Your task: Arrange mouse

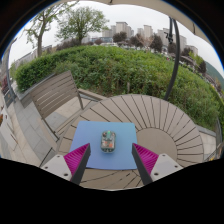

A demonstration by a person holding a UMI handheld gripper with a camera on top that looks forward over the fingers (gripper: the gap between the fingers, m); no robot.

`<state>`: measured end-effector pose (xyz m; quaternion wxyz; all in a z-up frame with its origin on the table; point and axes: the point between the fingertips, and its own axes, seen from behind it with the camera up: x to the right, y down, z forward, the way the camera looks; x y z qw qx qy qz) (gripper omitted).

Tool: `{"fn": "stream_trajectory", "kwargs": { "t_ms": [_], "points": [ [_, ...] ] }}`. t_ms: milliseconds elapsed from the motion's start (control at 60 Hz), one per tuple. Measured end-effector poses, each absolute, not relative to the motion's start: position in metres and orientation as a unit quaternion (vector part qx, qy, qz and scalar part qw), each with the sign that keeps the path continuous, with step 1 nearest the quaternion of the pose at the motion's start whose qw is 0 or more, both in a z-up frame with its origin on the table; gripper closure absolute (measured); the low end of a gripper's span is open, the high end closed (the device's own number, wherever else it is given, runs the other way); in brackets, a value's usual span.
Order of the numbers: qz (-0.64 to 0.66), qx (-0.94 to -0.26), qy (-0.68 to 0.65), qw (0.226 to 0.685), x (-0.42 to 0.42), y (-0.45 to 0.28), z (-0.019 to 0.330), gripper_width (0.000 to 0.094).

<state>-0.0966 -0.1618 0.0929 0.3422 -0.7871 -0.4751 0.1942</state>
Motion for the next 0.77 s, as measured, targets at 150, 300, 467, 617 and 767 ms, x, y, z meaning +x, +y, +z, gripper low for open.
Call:
{"fn": "stream_trajectory", "kwargs": {
  "t_ms": [150,300,467,617,767],
  "points": [
    [0.184,-0.788,-0.480,0.339,-0.016,-0.174,0.135,0.0087],
    [0.170,-0.805,-0.467,0.324,0.059,-0.180,0.150,0.0085],
    [0.165,-0.804,-0.470,0.324,0.115,-0.175,0.153,0.0085],
    [0.170,-0.789,-0.493,0.325,0.145,-0.164,0.156,0.0084],
    [0.203,-0.791,-0.489,0.306,0.167,-0.171,0.157,0.0084]
  ]
}}
